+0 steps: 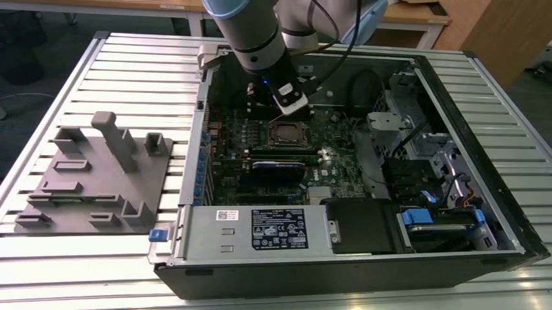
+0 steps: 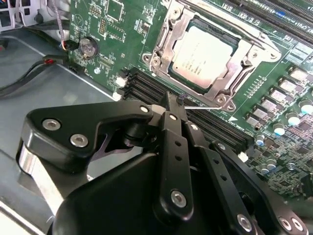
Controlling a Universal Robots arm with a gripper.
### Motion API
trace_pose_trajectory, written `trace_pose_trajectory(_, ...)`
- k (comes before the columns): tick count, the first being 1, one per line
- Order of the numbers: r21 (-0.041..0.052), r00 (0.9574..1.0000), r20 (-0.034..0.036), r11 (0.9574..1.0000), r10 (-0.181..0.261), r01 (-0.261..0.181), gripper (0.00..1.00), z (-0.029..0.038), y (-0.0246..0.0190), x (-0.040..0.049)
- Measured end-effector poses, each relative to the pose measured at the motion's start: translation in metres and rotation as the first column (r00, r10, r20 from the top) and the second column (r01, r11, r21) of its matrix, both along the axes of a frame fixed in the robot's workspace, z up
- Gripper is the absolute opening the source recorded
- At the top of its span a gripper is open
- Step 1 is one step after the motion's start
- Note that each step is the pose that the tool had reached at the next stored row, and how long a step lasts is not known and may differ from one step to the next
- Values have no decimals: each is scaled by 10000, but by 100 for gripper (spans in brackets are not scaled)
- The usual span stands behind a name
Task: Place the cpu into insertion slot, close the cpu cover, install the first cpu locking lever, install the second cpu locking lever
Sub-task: 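Install the first cpu locking lever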
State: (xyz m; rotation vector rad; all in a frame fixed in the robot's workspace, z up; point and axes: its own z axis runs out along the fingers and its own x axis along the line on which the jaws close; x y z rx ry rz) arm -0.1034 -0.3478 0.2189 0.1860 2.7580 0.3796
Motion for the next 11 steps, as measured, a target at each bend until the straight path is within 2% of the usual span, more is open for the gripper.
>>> trace_pose_trajectory(4,76,10000,4,9999,-79,79,10,-19,11,-14)
trace_pose_trajectory(11,81,9998,5,9998,-204,204,10,-84,82,-16)
